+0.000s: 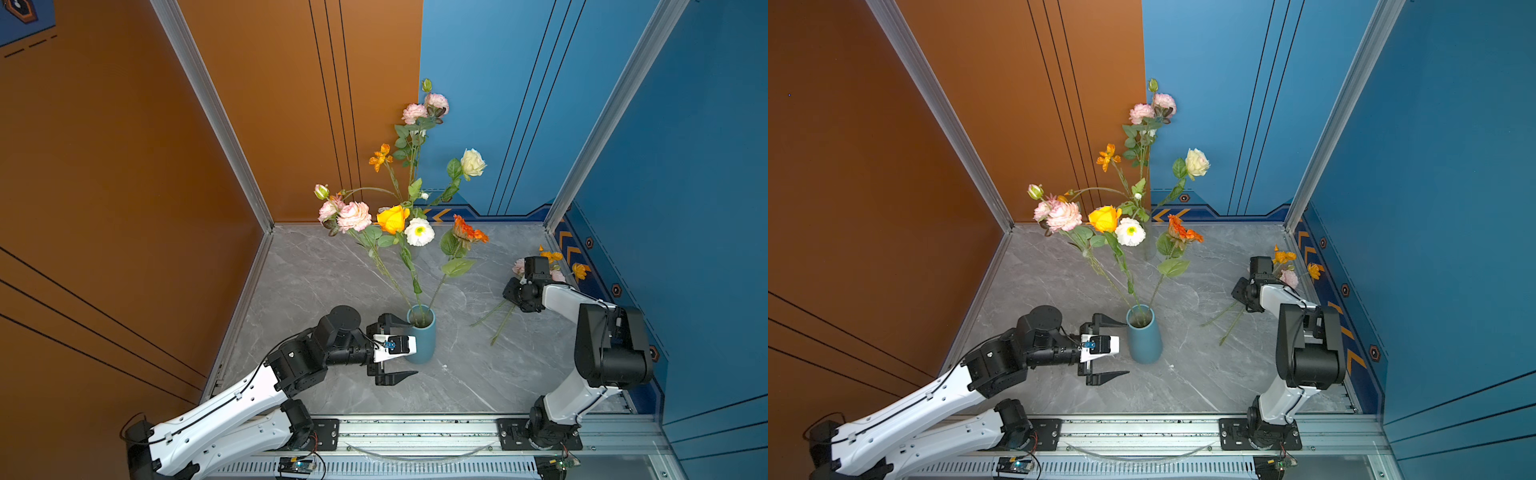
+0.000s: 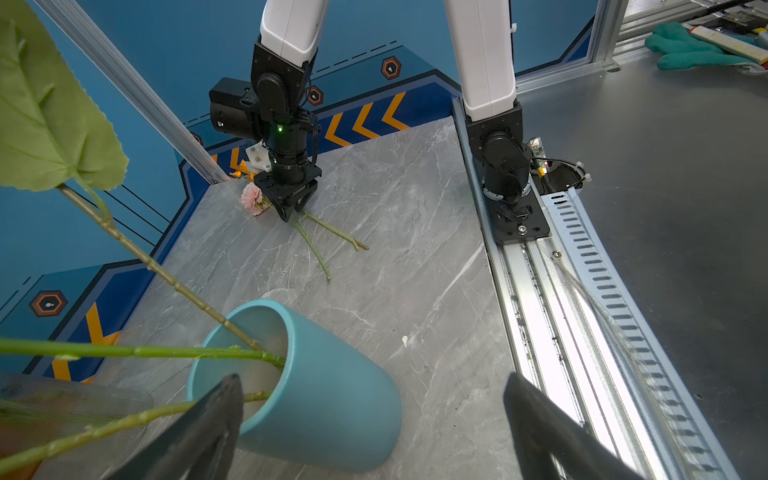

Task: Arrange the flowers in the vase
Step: 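Grasp the orange poppy stems on the table with the right gripper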

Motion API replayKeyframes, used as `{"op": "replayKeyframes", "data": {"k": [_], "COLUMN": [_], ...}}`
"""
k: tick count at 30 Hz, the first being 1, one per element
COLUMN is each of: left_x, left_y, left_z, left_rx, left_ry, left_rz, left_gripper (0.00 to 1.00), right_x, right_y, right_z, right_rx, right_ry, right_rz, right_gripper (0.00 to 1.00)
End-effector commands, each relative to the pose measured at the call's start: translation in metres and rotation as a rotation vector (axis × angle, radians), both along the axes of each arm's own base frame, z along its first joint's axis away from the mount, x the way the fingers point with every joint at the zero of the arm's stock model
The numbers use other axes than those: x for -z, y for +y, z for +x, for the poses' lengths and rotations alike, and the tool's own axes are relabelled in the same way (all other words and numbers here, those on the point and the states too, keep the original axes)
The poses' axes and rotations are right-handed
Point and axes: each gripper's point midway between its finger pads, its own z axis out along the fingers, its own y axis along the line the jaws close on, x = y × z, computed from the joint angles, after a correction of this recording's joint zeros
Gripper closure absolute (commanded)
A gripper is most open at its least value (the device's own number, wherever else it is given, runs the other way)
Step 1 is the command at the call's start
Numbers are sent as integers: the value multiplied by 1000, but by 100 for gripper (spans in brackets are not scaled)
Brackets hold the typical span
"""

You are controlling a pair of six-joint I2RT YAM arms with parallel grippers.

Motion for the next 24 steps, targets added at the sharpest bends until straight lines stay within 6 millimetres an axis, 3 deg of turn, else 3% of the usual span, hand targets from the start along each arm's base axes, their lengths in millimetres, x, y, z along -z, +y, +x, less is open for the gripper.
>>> {"op": "replayKeyframes", "data": {"k": [1, 9, 24], "left_x": [10, 9, 9], "left_y": [3, 3, 4], "left_z": [-1, -1, -1], "left_rx": [-2, -4, -5], "left_ry": [3, 3, 0], "left_rz": [26, 23, 23], "left_gripper": [2, 2, 2], "right_x": [-16, 7, 27], "right_y": [-14, -28, -24], "right_z": [-15, -24, -7], "right_rx": [37, 36, 25], "right_ry": [-17, 62, 102], "right_rz": [-61, -43, 3], "right_gripper": [63, 63, 66]}}
